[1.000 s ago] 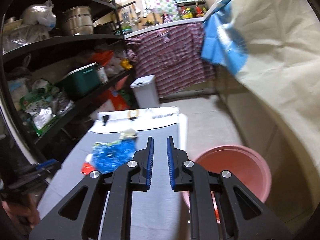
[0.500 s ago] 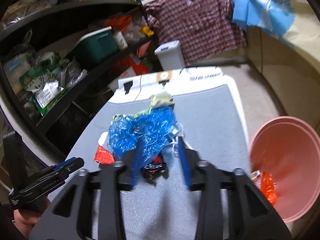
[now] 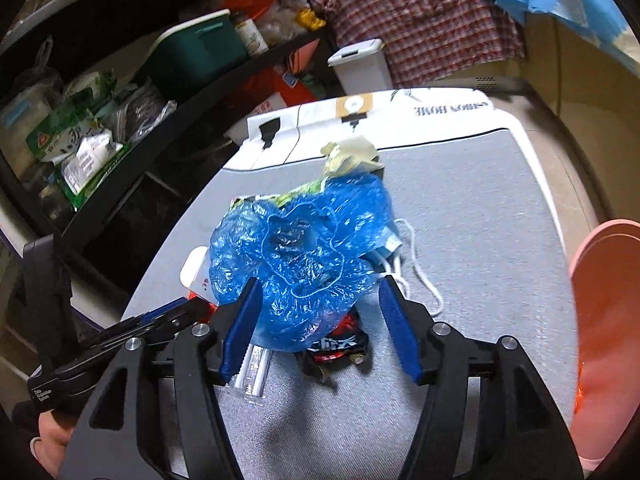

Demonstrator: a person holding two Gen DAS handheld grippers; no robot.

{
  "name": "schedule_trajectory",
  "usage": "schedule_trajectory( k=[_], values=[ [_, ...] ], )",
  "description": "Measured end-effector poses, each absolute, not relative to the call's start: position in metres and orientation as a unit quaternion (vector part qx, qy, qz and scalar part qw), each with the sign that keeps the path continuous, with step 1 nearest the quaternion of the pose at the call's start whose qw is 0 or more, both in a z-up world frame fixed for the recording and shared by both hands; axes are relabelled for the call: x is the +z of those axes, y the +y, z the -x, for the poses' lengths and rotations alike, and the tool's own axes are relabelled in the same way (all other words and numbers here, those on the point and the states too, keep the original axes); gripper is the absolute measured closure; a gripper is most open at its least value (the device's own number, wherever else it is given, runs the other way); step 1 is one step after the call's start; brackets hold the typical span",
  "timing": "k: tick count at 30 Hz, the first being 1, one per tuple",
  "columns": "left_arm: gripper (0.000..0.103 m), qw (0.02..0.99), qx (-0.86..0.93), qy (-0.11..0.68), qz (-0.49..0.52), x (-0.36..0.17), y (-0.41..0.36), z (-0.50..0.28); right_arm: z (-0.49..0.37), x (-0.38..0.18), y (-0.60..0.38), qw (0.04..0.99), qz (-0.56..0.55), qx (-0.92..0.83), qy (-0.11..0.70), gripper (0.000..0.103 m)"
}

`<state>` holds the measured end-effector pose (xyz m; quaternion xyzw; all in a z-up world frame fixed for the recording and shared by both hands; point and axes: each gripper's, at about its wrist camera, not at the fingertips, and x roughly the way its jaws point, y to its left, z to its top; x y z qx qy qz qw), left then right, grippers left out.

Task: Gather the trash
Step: 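Grasp the red box with the left gripper while the right gripper grasps the blue bag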

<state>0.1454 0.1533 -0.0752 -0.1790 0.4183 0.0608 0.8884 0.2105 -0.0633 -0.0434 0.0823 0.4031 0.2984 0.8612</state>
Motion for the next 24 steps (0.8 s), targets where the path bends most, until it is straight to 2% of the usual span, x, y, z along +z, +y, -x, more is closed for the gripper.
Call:
schedule_trajectory(
  k=[4, 6, 8, 10, 13, 24],
  values=[
    [0.066, 0.883, 0.059, 0.428, 0.182, -0.08, 0.155, -0.148, -0.209, -0.047, -0.055, 0.86, -0.06, 0.304, 0.406, 0.042],
    [0.074, 0.883, 0.059, 0.429, 0.179, -0.079, 0.154, -0.15, -0.206, -0.047, -0.051, 0.861, -0.046, 0.306, 0.403, 0.046],
    [0.079, 0.885, 0.06, 0.428, 0.173, -0.077, 0.153, -0.149, -0.203, -0.047, -0.046, 0.86, -0.029, 0.312, 0.403, 0.059],
    [0.084, 0.887, 0.061, 0.427, 0.165, -0.073, 0.152, -0.148, -0.2, -0.047, -0.042, 0.861, -0.014, 0.314, 0.401, 0.083],
    [0.091, 0.891, 0.065, 0.423, 0.154, -0.068, 0.15, -0.145, -0.193, -0.044, -0.039, 0.861, 0.003, 0.32, 0.396, 0.097],
    [0.094, 0.9, 0.082, 0.405, 0.141, -0.047, 0.151, -0.124, -0.166, -0.019, -0.054, 0.876, 0.014, 0.312, 0.368, 0.1]
  ],
)
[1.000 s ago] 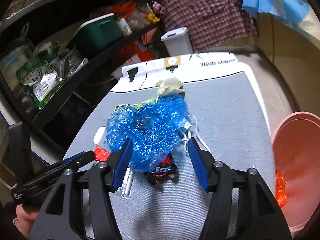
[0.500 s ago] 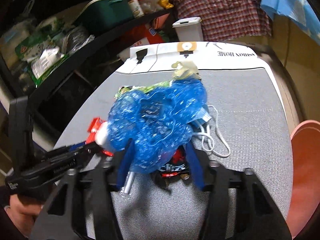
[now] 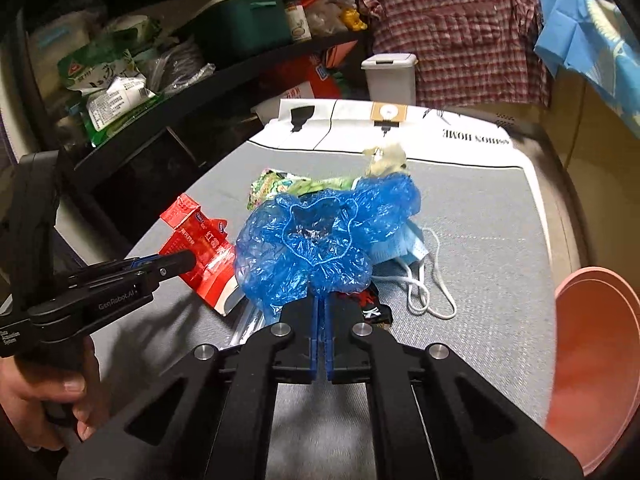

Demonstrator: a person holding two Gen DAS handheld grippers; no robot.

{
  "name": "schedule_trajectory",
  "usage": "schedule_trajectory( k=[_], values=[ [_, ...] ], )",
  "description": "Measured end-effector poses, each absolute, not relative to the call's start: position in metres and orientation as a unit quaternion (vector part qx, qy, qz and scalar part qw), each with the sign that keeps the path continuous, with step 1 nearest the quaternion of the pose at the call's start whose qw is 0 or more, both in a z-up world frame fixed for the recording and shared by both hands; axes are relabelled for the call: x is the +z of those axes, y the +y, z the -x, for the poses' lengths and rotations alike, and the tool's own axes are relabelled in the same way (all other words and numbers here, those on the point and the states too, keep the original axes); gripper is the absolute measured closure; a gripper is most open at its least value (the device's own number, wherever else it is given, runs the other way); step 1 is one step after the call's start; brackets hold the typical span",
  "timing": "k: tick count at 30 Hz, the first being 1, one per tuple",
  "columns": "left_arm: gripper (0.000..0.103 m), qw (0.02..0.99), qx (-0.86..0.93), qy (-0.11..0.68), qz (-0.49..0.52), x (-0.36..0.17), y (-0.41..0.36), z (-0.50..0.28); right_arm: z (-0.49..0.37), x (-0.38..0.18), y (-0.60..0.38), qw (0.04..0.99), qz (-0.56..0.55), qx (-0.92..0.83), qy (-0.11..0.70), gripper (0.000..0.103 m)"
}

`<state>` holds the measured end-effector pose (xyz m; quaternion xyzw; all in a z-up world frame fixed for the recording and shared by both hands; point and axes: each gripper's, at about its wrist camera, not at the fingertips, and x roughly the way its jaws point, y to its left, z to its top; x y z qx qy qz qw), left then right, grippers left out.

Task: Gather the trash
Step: 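Grasp the red box with the left gripper while the right gripper grasps the blue bag, then carry the red box and blue bag over the pink bucket and open both grippers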

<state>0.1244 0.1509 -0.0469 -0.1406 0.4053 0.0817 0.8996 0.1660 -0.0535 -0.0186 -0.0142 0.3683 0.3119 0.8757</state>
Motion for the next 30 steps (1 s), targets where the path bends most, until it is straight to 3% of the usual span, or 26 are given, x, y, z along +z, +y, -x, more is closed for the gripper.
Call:
schedule_trajectory(
  k=[30],
  values=[
    [0.095, 0.926, 0.067, 0.35, 0.123, 0.006, 0.13, -0.059, -0.092, 0.044, -0.102, 0.905, 0.021, 0.285, 0.316, 0.1]
  ],
)
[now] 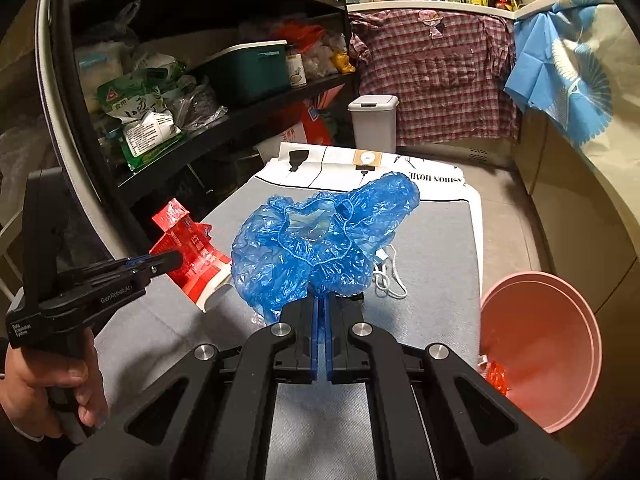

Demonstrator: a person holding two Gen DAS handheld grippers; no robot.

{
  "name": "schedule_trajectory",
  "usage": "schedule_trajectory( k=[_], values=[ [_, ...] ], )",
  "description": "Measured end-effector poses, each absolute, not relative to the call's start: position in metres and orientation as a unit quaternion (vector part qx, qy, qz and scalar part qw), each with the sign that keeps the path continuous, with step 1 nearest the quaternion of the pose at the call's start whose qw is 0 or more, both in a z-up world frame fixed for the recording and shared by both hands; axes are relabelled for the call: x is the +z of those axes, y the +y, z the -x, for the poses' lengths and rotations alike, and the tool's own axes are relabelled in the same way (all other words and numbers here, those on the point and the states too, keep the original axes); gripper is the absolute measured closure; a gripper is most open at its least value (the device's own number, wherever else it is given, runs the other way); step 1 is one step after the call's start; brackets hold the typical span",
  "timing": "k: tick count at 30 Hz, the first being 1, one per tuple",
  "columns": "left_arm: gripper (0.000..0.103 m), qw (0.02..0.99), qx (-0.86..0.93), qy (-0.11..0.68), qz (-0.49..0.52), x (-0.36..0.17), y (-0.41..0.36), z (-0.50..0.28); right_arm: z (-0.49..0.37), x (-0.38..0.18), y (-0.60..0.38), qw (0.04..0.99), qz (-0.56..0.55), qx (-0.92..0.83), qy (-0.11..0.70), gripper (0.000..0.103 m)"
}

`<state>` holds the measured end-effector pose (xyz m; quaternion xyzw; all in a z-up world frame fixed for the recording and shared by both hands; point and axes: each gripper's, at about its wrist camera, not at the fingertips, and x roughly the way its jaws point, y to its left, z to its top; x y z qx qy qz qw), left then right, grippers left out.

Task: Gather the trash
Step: 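Carry the red box and blue bag over the pink bucket and open both grippers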

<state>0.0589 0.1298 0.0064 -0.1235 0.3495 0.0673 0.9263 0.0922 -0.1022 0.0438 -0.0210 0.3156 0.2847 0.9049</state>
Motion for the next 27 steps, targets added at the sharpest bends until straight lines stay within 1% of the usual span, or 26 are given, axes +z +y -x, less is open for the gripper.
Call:
schedule_trajectory(
  k=[9, 13, 27],
  values=[
    [0.095, 0.93, 0.059, 0.34, 0.126, 0.014, 0.125, -0.052, -0.085, 0.07, -0.128, 0.91, 0.011, 0.273, 0.313, 0.1],
    [0.095, 0.932, 0.053, 0.336, 0.121, 0.018, 0.12, -0.052, -0.082, 0.078, -0.142, 0.915, 0.024, 0.262, 0.307, 0.1],
    [0.095, 0.936, 0.034, 0.335, 0.107, 0.021, 0.096, -0.057, -0.091, 0.087, -0.196, 0.934, 0.043, 0.198, 0.295, 0.1]
  ],
)
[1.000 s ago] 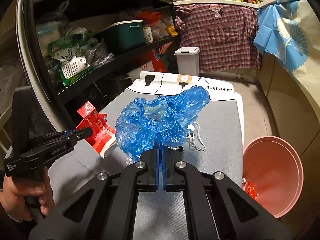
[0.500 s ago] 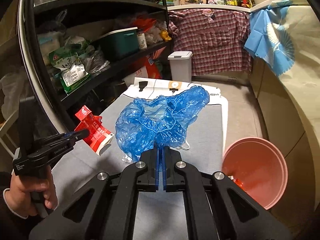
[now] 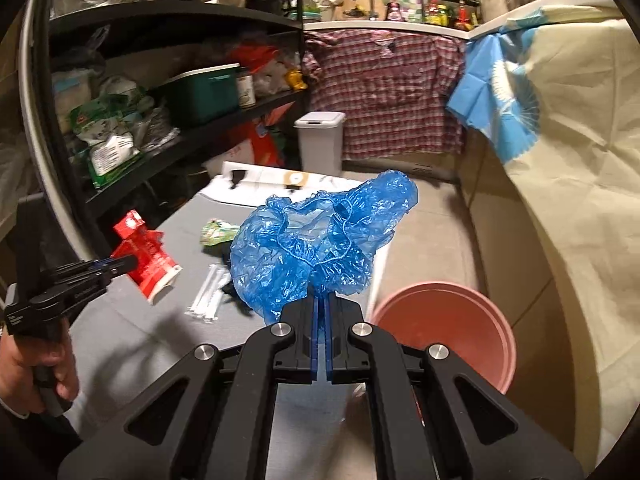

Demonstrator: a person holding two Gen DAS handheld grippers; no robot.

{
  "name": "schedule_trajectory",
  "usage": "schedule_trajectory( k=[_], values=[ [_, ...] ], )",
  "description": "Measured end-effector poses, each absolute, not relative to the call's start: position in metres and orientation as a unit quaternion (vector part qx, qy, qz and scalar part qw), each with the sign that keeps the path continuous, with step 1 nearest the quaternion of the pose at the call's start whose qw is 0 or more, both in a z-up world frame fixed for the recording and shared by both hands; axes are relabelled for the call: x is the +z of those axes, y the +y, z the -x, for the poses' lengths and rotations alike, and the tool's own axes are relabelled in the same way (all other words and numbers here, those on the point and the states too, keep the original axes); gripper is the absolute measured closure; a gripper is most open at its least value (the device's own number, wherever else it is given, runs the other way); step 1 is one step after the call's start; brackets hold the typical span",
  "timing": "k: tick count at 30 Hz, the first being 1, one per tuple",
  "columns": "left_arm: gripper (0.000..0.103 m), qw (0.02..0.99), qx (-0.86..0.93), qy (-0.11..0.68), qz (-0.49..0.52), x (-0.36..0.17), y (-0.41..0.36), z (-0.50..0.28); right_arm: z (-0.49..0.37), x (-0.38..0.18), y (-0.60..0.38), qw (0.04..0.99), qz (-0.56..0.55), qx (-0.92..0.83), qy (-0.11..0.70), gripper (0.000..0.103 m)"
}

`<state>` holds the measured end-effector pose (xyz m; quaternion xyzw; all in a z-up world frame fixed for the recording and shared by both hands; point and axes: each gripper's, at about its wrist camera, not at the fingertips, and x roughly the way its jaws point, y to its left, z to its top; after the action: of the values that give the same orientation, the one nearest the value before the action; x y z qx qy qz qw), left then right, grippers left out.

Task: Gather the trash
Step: 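Carry the red box and blue bag over the pink bucket and open both grippers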

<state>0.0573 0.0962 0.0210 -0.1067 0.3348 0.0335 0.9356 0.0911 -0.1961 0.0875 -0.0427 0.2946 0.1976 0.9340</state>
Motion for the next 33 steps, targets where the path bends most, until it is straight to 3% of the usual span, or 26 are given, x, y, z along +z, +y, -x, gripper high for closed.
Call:
schedule_trajectory(
  k=[33],
  values=[
    [0.095, 0.932, -0.05, 0.353, 0.063, 0.006, -0.007, -0.105, -0.138, 0.047, -0.295, 0.943, -0.022, 0.089, 0.321, 0.1]
  ],
)
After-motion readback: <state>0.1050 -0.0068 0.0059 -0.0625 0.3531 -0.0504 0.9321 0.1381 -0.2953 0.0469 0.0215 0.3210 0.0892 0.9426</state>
